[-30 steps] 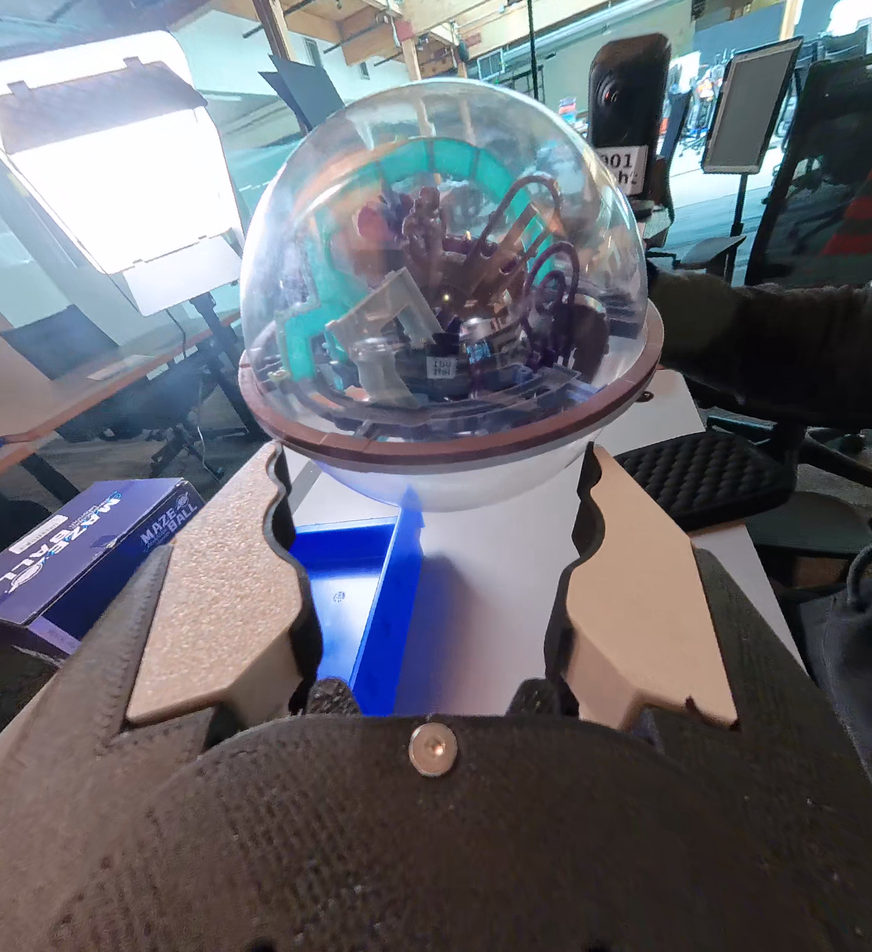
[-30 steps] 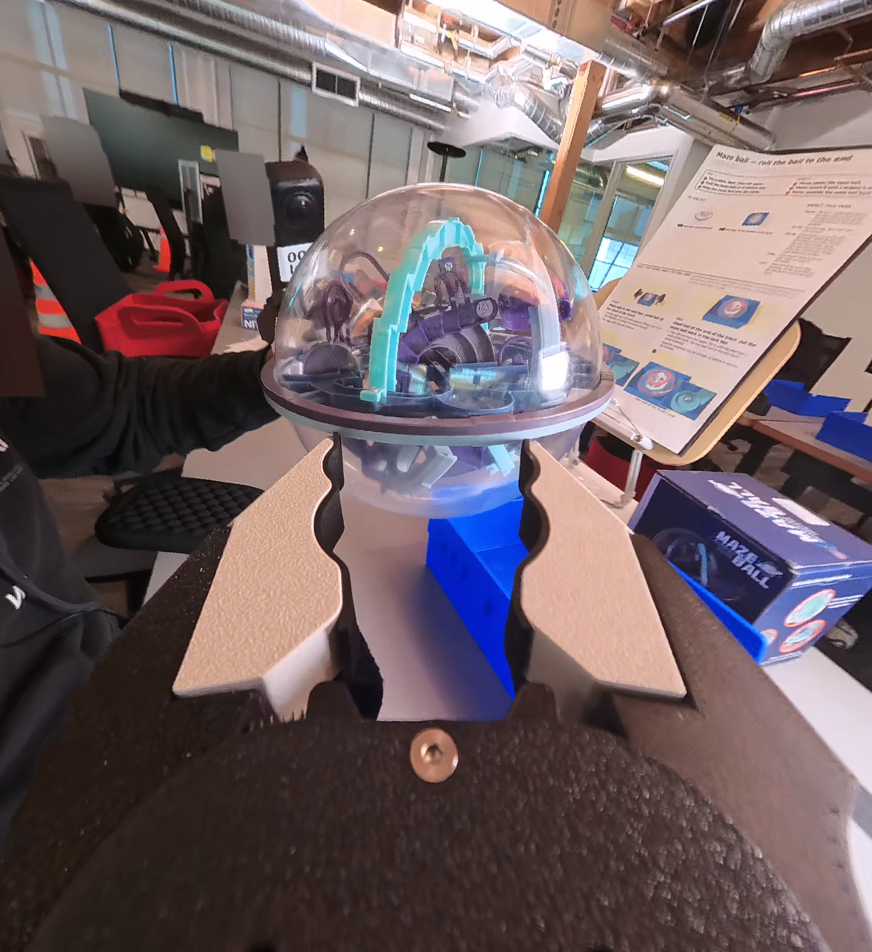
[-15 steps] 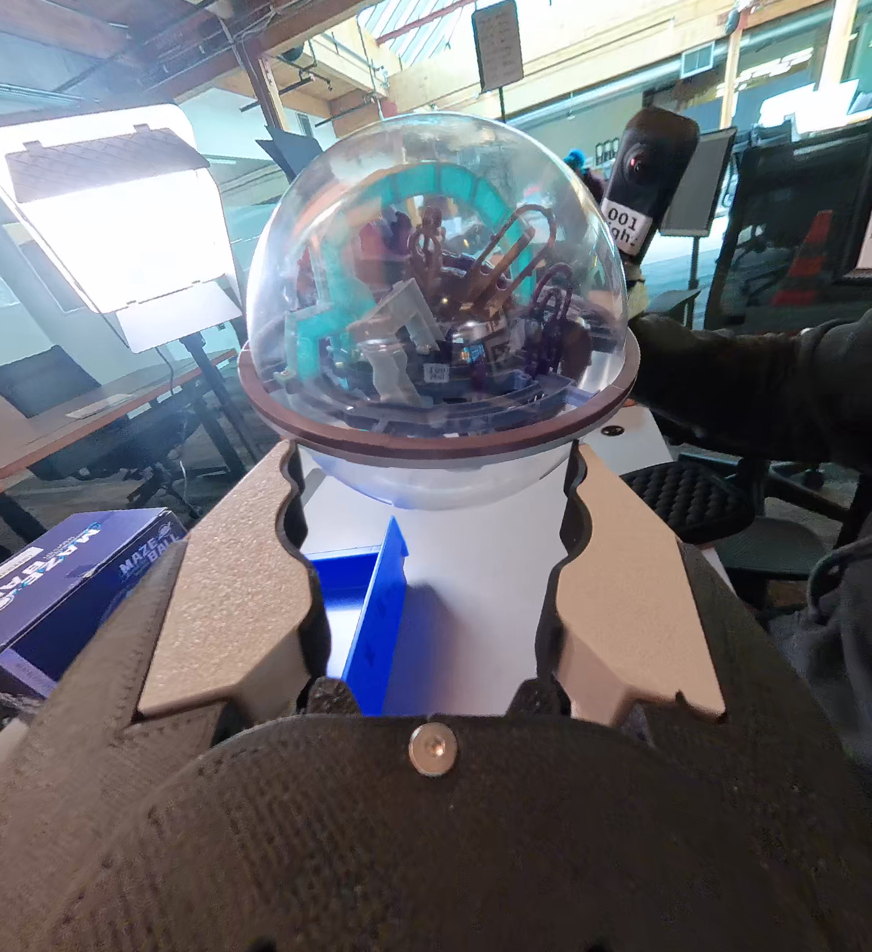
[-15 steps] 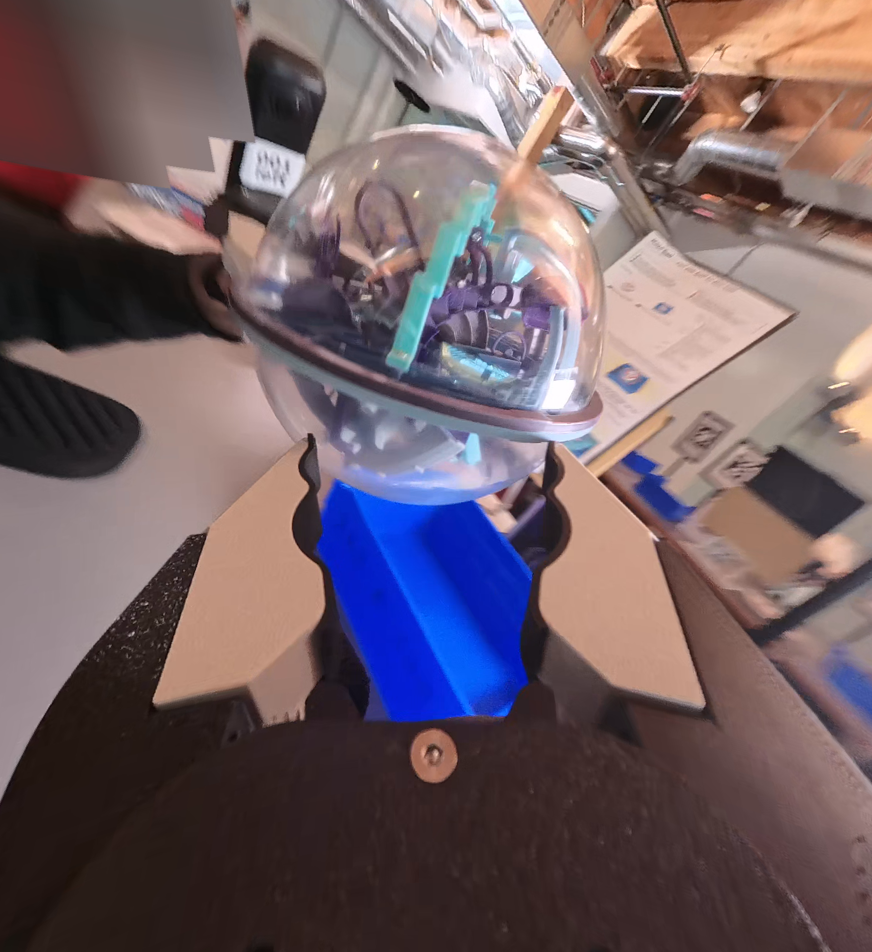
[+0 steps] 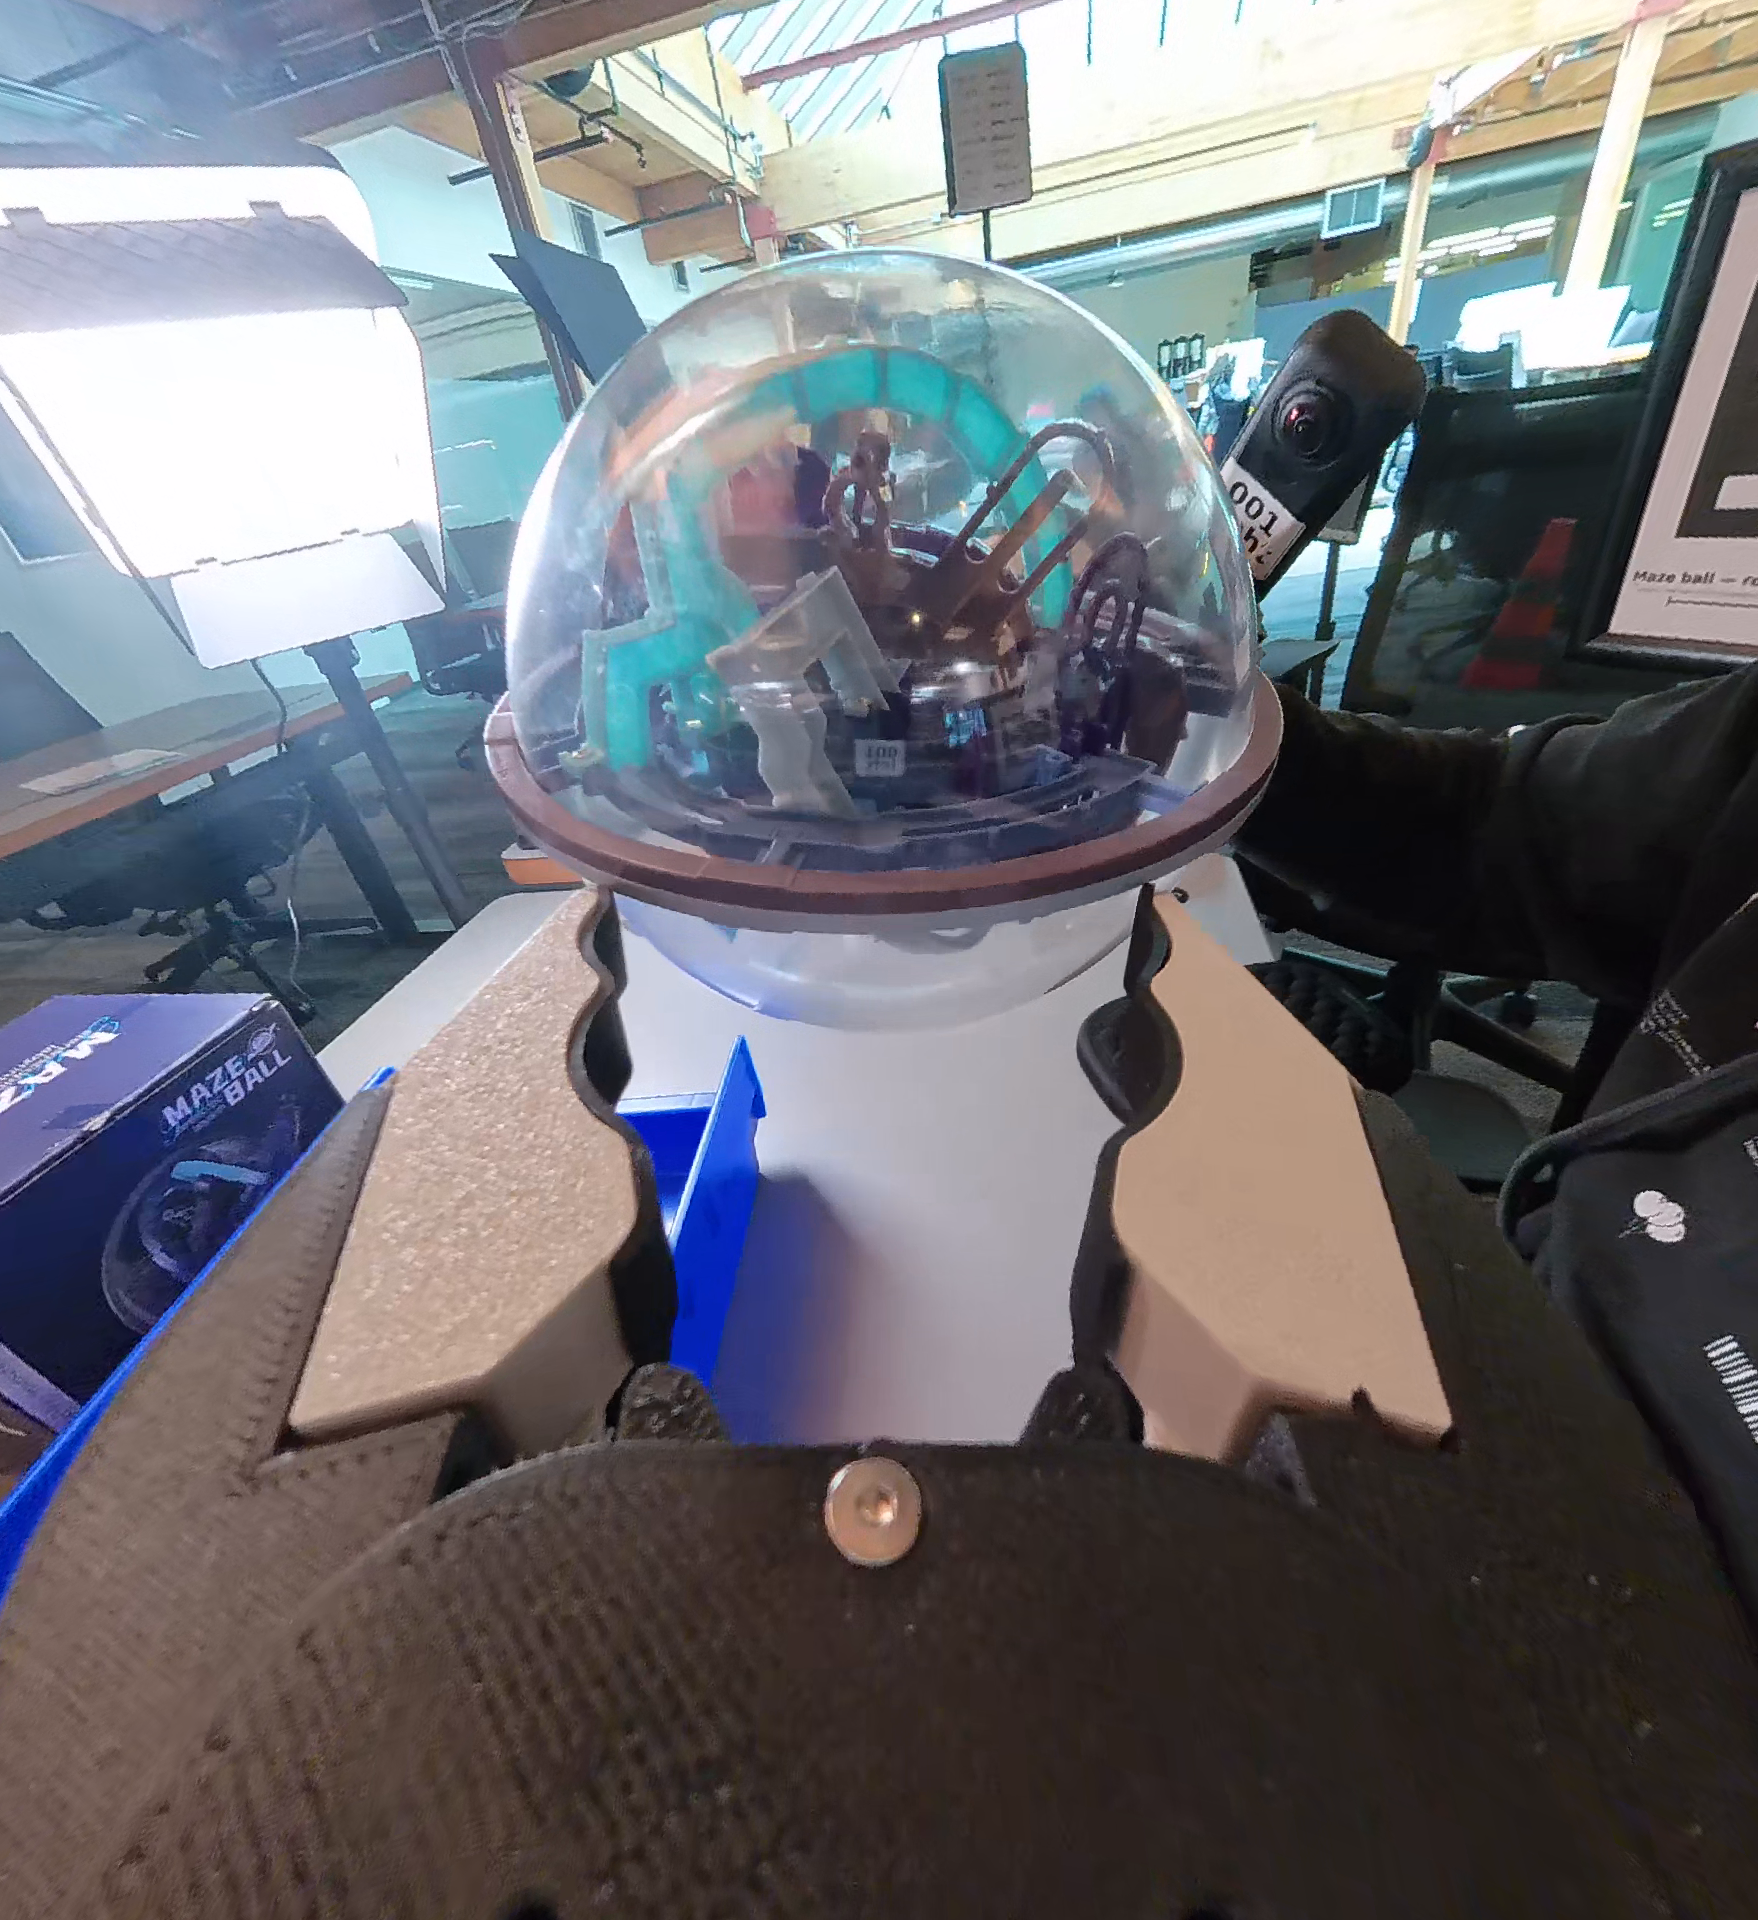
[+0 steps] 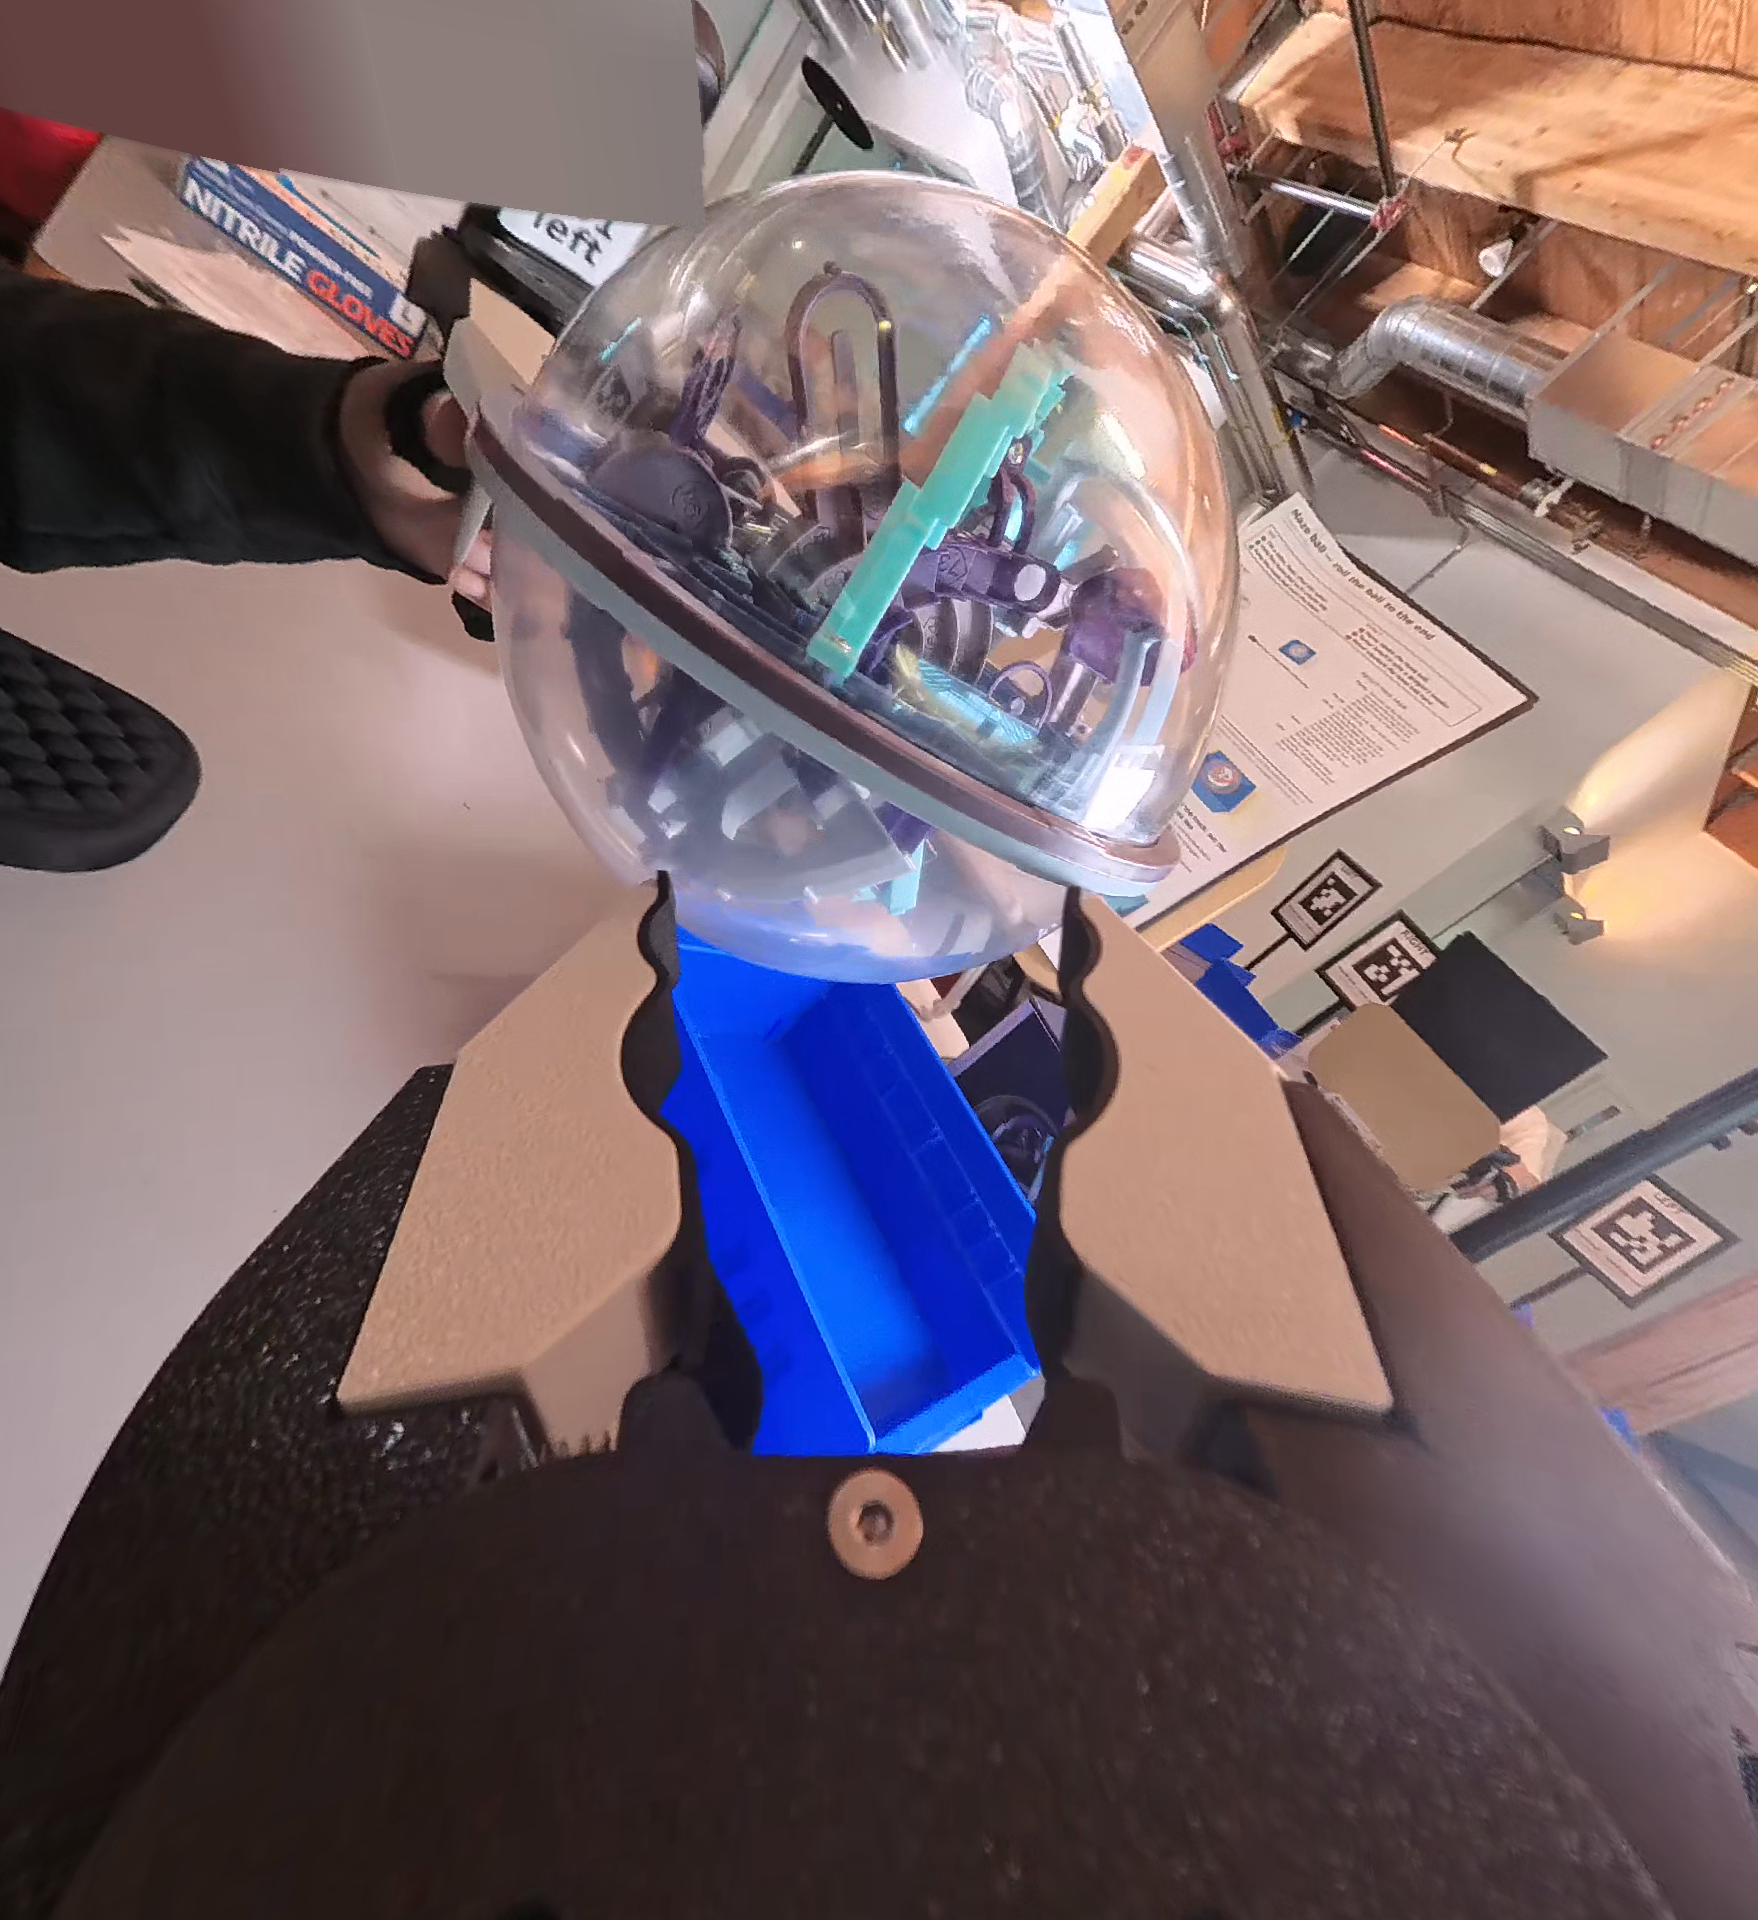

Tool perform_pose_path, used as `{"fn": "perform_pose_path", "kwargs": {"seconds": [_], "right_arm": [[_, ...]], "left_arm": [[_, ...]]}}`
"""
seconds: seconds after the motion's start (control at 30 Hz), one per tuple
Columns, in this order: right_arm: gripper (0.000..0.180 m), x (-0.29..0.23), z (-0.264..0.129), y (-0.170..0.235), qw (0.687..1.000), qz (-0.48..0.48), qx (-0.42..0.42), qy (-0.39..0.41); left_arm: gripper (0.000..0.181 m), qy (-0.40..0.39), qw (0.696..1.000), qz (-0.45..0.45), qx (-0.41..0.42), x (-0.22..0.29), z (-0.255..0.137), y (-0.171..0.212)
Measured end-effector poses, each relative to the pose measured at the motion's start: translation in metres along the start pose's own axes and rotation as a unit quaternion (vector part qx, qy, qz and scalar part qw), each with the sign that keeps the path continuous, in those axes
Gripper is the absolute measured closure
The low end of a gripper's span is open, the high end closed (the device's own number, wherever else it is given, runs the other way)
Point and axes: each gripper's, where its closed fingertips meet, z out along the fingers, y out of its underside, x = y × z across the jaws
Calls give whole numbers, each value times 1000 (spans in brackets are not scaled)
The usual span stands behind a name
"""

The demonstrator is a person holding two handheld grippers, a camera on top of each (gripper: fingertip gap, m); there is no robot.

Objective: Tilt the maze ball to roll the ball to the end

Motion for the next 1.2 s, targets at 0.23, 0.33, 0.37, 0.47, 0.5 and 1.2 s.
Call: {"fn": "perform_pose_path", "kwargs": {"seconds": [0.23, 0.33, 0.37, 0.47, 0.5, 1.2], "right_arm": [[112, 11, -1, -13, 999, 29, 17, -6], [112, 16, -1, -18, 999, 43, 20, -9], [112, 18, -1, -20, 999, 48, 21, -11], [112, 23, 0, -24, 998, 65, 20, -15], [112, 25, 0, -25, 997, 70, 20, -16], [113, 40, 2, -38, 992, 112, 48, -28]], "left_arm": [[90, 9, 999, -42, 17, -3, -1, -16], [90, 8, 998, -57, 20, -5, -1, -24], [90, 8, 998, -65, 18, -6, -1, -26], [90, 6, 996, -90, 13, -8, 0, -31], [91, 5, 995, -96, 12, -9, 0, -33], [98, -15, 997, -77, 13, -11, -4, -69]]}}
